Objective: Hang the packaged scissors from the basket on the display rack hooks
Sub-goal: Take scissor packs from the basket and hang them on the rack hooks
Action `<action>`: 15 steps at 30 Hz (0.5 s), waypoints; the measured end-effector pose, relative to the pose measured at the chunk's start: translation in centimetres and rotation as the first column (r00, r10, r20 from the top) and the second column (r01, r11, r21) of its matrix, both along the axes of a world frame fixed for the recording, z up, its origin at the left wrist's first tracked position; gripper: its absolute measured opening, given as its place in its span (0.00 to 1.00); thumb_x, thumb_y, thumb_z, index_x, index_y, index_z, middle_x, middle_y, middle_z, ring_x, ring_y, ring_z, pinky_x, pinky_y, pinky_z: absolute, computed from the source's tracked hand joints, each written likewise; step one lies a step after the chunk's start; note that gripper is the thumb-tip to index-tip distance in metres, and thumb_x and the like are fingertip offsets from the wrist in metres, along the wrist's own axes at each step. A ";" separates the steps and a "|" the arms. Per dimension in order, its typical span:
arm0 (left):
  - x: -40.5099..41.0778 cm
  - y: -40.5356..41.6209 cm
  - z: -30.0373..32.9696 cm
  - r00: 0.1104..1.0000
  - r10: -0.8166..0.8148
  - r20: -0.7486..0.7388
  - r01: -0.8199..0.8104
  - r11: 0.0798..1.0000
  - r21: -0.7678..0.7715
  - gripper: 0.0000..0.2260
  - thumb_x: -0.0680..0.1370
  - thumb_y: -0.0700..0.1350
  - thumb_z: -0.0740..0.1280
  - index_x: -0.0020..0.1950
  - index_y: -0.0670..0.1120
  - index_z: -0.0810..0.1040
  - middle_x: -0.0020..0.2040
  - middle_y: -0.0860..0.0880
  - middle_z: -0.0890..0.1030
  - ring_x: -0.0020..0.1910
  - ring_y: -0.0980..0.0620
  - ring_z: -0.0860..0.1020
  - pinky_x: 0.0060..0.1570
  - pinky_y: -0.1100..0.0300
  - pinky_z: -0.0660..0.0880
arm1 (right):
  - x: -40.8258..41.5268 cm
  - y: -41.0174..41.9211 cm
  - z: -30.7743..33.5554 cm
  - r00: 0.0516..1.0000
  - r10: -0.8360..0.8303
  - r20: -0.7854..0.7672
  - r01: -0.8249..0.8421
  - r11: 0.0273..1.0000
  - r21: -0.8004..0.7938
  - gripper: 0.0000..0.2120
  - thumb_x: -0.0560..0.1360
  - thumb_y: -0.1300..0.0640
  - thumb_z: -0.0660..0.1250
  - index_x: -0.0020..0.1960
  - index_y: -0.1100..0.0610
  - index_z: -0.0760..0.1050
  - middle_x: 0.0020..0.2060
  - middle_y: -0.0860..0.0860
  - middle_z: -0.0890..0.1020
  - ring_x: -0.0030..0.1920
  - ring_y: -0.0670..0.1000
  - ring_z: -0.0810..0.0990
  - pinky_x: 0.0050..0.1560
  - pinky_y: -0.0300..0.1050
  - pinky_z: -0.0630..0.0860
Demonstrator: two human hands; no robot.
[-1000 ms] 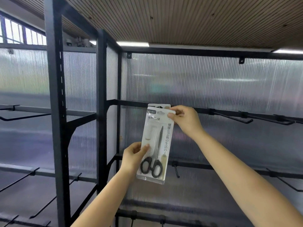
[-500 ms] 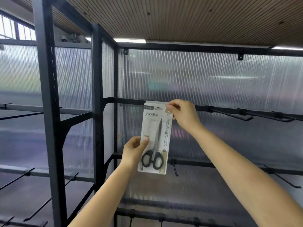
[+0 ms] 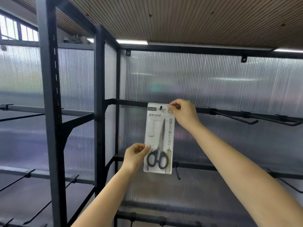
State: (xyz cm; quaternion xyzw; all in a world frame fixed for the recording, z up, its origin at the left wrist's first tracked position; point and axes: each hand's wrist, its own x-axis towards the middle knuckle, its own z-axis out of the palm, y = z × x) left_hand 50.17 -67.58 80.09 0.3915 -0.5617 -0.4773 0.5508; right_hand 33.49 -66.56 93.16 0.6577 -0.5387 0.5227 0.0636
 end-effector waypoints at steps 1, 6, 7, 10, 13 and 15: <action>0.0 -0.2 -0.1 1.000 0.018 -0.002 -0.018 1.000 0.003 0.05 0.75 0.43 0.70 0.46 0.41 0.79 0.45 0.40 0.82 0.48 0.39 0.81 0.53 0.45 0.77 | 0.0 -0.2 -0.1 1.000 -0.008 -0.004 0.008 1.000 0.007 0.05 0.77 0.59 0.65 0.48 0.59 0.79 0.33 0.39 0.75 0.36 0.37 0.73 0.37 0.28 0.67; -0.4 -1.4 0.3 0.996 0.087 -0.006 -0.087 0.996 -0.002 0.02 0.75 0.41 0.70 0.45 0.43 0.80 0.41 0.45 0.82 0.41 0.47 0.81 0.44 0.54 0.79 | 0.4 -1.1 -0.2 0.990 -0.094 -0.105 0.094 0.996 -0.009 0.04 0.78 0.59 0.64 0.49 0.60 0.75 0.39 0.46 0.77 0.40 0.45 0.75 0.40 0.37 0.72; -0.6 -1.8 0.3 0.996 0.091 0.003 -0.091 0.996 0.000 0.02 0.75 0.41 0.70 0.45 0.43 0.80 0.41 0.45 0.83 0.42 0.46 0.82 0.46 0.51 0.80 | 0.4 -1.3 -0.2 0.981 -0.117 -0.154 0.116 0.993 -0.015 0.04 0.78 0.60 0.63 0.48 0.60 0.75 0.41 0.48 0.77 0.41 0.47 0.75 0.43 0.42 0.74; -1.0 -3.0 0.4 0.989 0.134 0.063 -0.133 0.991 -0.016 0.04 0.75 0.43 0.70 0.47 0.43 0.82 0.43 0.45 0.84 0.45 0.46 0.82 0.52 0.48 0.78 | 0.2 -1.8 -0.6 0.945 -0.163 -0.282 0.167 0.986 -0.011 0.06 0.79 0.61 0.60 0.50 0.60 0.76 0.46 0.51 0.77 0.45 0.51 0.76 0.46 0.45 0.73; -1.4 -4.2 0.5 0.978 0.187 0.093 -0.185 0.982 -0.028 0.10 0.75 0.44 0.70 0.52 0.40 0.82 0.46 0.45 0.84 0.47 0.48 0.81 0.55 0.51 0.77 | 0.0 -2.5 -1.2 0.890 -0.200 -0.410 0.216 0.976 -0.007 0.11 0.79 0.65 0.57 0.57 0.62 0.76 0.52 0.53 0.77 0.53 0.53 0.75 0.49 0.46 0.73; -1.7 -4.8 0.6 0.971 0.213 0.107 -0.211 0.977 -0.031 0.10 0.75 0.44 0.70 0.53 0.40 0.82 0.47 0.45 0.83 0.47 0.50 0.80 0.54 0.56 0.76 | 0.0 -2.7 -1.5 0.857 -0.211 -0.470 0.253 0.967 0.026 0.14 0.77 0.67 0.57 0.60 0.62 0.74 0.55 0.53 0.77 0.56 0.54 0.74 0.52 0.49 0.74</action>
